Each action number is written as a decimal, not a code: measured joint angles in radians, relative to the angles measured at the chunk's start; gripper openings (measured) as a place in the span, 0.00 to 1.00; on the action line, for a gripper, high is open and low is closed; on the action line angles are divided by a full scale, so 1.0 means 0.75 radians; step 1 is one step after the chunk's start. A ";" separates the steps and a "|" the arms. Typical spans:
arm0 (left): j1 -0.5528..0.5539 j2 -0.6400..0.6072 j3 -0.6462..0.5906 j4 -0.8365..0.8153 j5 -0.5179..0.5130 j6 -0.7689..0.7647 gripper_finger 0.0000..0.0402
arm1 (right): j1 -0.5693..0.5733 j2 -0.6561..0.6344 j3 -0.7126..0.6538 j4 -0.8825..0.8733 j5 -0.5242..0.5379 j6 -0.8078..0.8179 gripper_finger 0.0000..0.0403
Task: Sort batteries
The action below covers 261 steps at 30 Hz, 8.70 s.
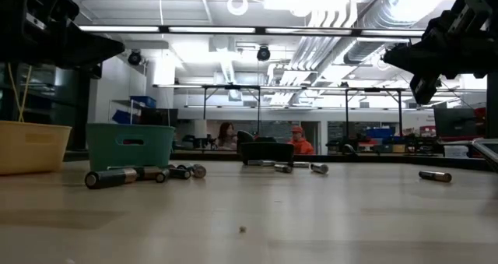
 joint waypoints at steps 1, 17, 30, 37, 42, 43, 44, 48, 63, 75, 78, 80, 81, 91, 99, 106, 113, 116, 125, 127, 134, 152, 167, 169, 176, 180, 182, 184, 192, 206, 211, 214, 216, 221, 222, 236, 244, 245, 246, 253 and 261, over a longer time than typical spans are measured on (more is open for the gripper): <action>0.000 0.000 0.000 -0.001 0.000 0.000 0.00 | 0.000 0.000 0.000 0.000 0.000 0.000 0.00; 0.000 0.000 0.000 0.000 0.000 0.000 0.00 | 0.000 0.000 0.000 0.000 0.000 0.006 0.00; 0.000 0.000 0.000 0.000 0.001 0.000 0.00 | 0.009 0.035 0.053 0.483 0.136 0.659 0.00; 0.000 0.000 0.000 0.000 0.001 0.000 0.00 | 0.132 0.443 0.430 -0.017 0.011 0.540 0.00; 0.000 0.000 0.000 0.001 0.001 0.000 0.00 | 0.218 1.008 0.671 -0.200 0.098 0.464 0.00; 0.000 0.000 0.000 0.001 0.001 0.000 0.00 | 0.228 1.121 0.709 -0.207 0.123 0.462 0.00; 0.000 0.000 0.000 0.001 0.001 0.000 0.00 | 0.236 1.233 0.743 -0.220 0.149 0.462 0.00; 0.000 0.000 0.000 0.001 0.000 0.000 0.00 | 0.237 1.617 0.909 -0.319 0.216 0.492 0.00; 0.000 0.000 0.000 0.001 0.001 0.000 0.00 | 0.228 2.442 1.642 -1.106 0.300 0.527 0.34; 0.000 0.000 0.000 0.001 0.001 0.000 0.00 | 0.170 2.571 1.713 -1.181 0.352 0.607 0.38; 0.000 0.000 0.000 0.001 0.000 0.000 0.00 | 0.146 2.571 1.667 -1.110 0.330 0.601 0.38; 0.000 0.000 0.000 0.000 0.000 0.000 0.00 | 0.136 2.571 1.635 -1.073 0.294 0.597 0.38; 0.000 0.000 0.000 0.001 0.000 0.000 0.00 | 0.133 2.567 1.620 -1.047 0.282 0.595 0.38; 0.000 0.000 0.000 0.000 0.000 0.000 0.00 | 0.184 2.564 1.577 -1.007 0.274 0.453 0.17; 0.000 0.000 0.000 0.000 0.000 0.000 0.00 | 0.211 2.513 1.588 -0.997 0.257 0.360 0.01; 0.000 0.000 0.000 0.000 0.000 0.000 0.00 | 0.217 2.382 1.684 -0.737 0.270 0.215 0.00; 0.000 0.000 0.000 0.000 0.001 0.000 0.00 | 0.251 2.381 1.718 -0.776 0.238 0.146 0.00; 0.000 0.000 0.000 0.001 0.000 0.000 0.00 | 0.278 2.381 1.718 -0.863 0.233 0.076 0.01; 0.000 0.000 0.000 0.000 0.000 0.000 0.00 | 0.317 2.381 1.683 -0.957 0.201 -0.025 0.22; 0.000 0.000 0.000 0.000 0.000 0.000 0.00 | 0.311 2.390 1.672 -0.954 0.202 -0.002 0.30; 0.000 0.000 0.000 0.000 0.001 0.000 0.00 | 0.298 2.450 1.648 -0.962 0.257 0.009 0.52; 0.000 0.000 0.000 0.001 0.000 0.000 0.00 | 0.316 2.646 1.659 -1.002 0.271 0.032 0.26; 0.000 0.000 0.000 0.001 0.000 0.000 0.00 | 0.326 2.493 1.859 -0.629 0.225 -0.060 0.05; 0.000 0.000 0.000 0.000 0.000 0.000 0.00 | 0.323 2.505 1.867 -0.443 0.163 -0.061 0.06; 0.000 0.003 0.000 0.000 0.001 0.000 0.00 | 0.307 2.604 1.863 -0.077 0.065 0.004 0.16; 0.000 0.003 0.000 0.000 0.001 0.000 0.00 | 0.291 2.666 1.863 0.074 0.024 0.011 0.17; 0.000 0.003 0.000 0.000 0.001 0.000 0.00 | 0.286 2.687 1.862 0.139 0.007 0.039 0.17; 0.000 0.003 0.000 -0.001 0.000 0.000 0.00 | 0.282 2.709 1.864 0.207 -0.020 0.064 0.17; 0.000 0.003 0.000 0.001 -0.001 0.000 0.00 | 0.283 2.800 1.863 0.334 -0.021 0.113 0.19; 0.000 0.003 0.000 0.000 0.000 0.000 0.00 | 0.283 2.803 1.863 0.316 0.011 -0.008 0.43; 0.000 0.003 0.000 0.000 0.000 0.000 0.00 | 0.282 2.803 1.863 0.254 0.031 -0.034 0.40; 0.000 0.003 0.000 0.000 0.000 0.000 0.00 | 0.282 2.803 1.863 0.252 0.034 -0.067 0.38; 0.000 0.003 0.000 0.001 0.000 0.000 0.00 | 0.282 2.802 1.863 0.250 0.034 -0.070 0.38; 0.000 0.003 0.000 0.000 0.000 0.000 0.00 | 0.272 2.792 1.863 0.235 0.002 -0.018 0.38; 0.000 0.003 0.000 0.000 0.000 0.000 0.00 | 0.268 2.785 1.863 0.246 -0.028 0.004 0.38; 0.000 0.004 0.000 0.001 0.000 0.000 0.00 | 0.269 2.760 1.764 -0.066 -0.012 -0.120 0.38; 0.000 0.004 0.000 0.000 -0.001 0.000 0.00 | 0.277 2.621 1.757 -0.039 -0.001 -0.083 0.38; 0.000 0.004 0.000 0.000 0.000 0.000 0.00 | 0.280 2.609 1.759 -0.024 0.009 -0.061 0.38; 0.000 0.004 0.000 0.001 0.000 0.000 0.00 | 0.284 2.607 1.761 -0.009 0.023 -0.034 0.38; 0.000 0.005 0.000 0.001 0.000 0.000 0.00 | 0.311 2.797 1.993 -0.031 0.028 0.039 0.38; 0.000 0.008 0.000 0.000 0.001 0.000 0.00 | 0.310 3.131 2.688 -0.785 0.327 -0.093 0.38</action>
